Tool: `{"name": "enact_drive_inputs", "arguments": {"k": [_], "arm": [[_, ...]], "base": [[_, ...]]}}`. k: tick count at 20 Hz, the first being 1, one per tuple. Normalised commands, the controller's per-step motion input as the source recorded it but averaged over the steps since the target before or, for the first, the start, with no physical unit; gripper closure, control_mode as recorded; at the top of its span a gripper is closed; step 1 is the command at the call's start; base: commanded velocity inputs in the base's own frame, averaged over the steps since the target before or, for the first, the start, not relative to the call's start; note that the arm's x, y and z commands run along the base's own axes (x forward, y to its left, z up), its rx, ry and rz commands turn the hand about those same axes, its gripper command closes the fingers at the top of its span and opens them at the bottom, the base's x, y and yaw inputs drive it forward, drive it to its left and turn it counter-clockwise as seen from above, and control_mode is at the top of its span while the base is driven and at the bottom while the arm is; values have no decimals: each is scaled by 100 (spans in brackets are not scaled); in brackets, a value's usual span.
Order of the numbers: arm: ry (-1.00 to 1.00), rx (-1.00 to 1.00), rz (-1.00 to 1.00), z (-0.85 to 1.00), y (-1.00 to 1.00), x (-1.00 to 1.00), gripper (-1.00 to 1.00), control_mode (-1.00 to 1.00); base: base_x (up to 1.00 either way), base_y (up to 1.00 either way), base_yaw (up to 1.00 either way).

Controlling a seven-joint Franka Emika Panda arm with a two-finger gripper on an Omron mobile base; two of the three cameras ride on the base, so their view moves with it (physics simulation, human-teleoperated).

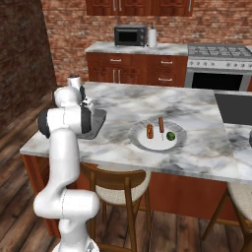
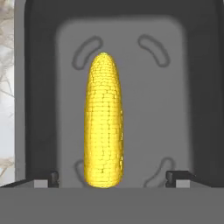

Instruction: Place one cooked food and one vegetable from the large plate to each tupperware container.

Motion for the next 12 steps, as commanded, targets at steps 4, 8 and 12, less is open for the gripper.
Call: {"name": "enact_drive_inputs", "arguments": {"k": [4, 8, 12], "arm": [[0, 1, 1, 77, -51, -100, -100, -100], [-11, 0, 2, 54, -76, -98, -100, -100], [-27, 5, 10, 4, -99, -68, -100, -100]], "base": [[0, 0, 0], [0, 0, 0], [0, 0, 0]]}}
